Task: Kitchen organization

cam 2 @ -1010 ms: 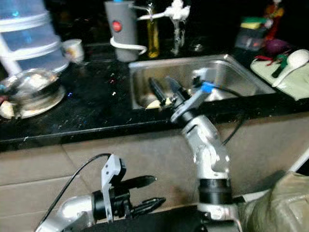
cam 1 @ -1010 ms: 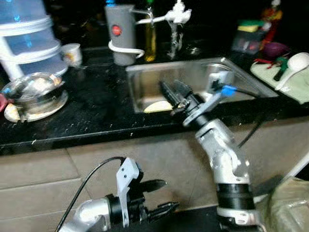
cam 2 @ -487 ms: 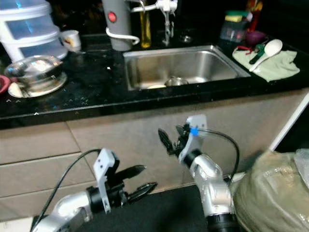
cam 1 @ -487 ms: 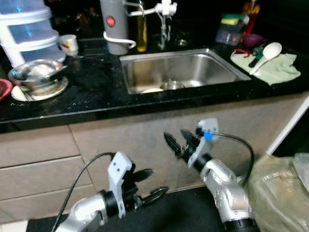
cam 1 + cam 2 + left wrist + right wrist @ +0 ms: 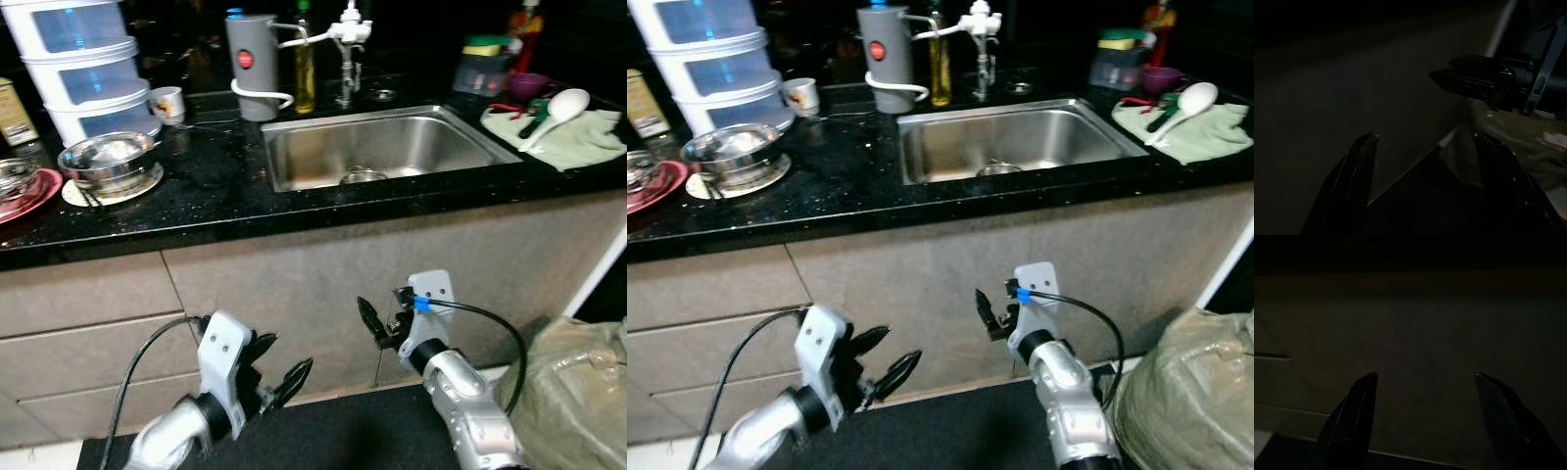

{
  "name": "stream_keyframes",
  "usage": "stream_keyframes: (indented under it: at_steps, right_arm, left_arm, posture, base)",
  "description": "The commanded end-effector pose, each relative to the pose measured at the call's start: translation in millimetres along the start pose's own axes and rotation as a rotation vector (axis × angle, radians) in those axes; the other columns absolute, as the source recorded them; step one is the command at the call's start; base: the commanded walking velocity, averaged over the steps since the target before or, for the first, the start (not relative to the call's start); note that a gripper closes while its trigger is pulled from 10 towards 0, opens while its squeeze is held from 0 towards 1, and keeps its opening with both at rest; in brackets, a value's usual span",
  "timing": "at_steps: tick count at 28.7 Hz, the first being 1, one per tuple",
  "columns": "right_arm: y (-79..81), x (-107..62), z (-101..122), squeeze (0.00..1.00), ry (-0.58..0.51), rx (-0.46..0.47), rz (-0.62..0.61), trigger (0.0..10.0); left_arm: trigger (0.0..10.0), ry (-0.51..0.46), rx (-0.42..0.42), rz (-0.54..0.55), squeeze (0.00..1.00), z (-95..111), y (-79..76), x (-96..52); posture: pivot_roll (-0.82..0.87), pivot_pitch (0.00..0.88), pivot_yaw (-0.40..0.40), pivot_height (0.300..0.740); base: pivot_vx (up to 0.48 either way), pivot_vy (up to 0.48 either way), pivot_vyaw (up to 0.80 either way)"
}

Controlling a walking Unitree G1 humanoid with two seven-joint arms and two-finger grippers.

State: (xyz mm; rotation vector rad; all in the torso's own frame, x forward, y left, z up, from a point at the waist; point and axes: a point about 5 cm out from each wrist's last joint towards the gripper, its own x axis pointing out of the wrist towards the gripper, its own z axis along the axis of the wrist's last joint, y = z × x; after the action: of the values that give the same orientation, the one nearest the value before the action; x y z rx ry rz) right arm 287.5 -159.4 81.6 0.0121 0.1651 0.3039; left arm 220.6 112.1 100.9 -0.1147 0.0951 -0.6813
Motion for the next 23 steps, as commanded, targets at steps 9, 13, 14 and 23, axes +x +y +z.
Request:
stream_keyframes:
  at_steps: [9, 13, 14, 23]
  right_arm:
    - [8.7, 7.1, -0.5, 0.0, -0.007, -0.019, 0.039, 10.0]
    - [9.2, 7.9, -0.5, 0.0, -0.014, 0.002, 0.055, 10.0]
    - [9.4, 8.0, -0.5, 0.0, -0.015, 0.003, 0.059, 10.0]
    - [11.9, 8.9, -0.9, 0.0, -0.026, 0.019, 0.107, 10.0]
  left_arm:
    - [10.0, 0.024, 0.0, 0.07, 0.0, -6.6, 6.7, -1.5]
    - [10.0, 0.018, 0.003, 0.074, 0.0, -6.0, 7.1, -1.1]
    - [10.0, 0.016, 0.004, 0.075, 0.0, -5.9, 7.4, -0.8]
    - [10.0, 0.008, 0.009, 0.084, 0.0, -5.6, 9.7, 2.6]
  posture:
    - [-0.02, 0.0, 0.005, 0.74]
    - [-0.03, 0.0, 0.004, 0.74]
    - [-0.03, 0.0, 0.004, 0.74]
    - [-0.02, 0.0, -0.008, 0.74]
  base:
    - [0.0, 0.0, 0.8]
    - [0.0, 0.0, 0.8]
    - [0.0, 0.0, 0.8]
    - [0.0, 0.0, 0.8]
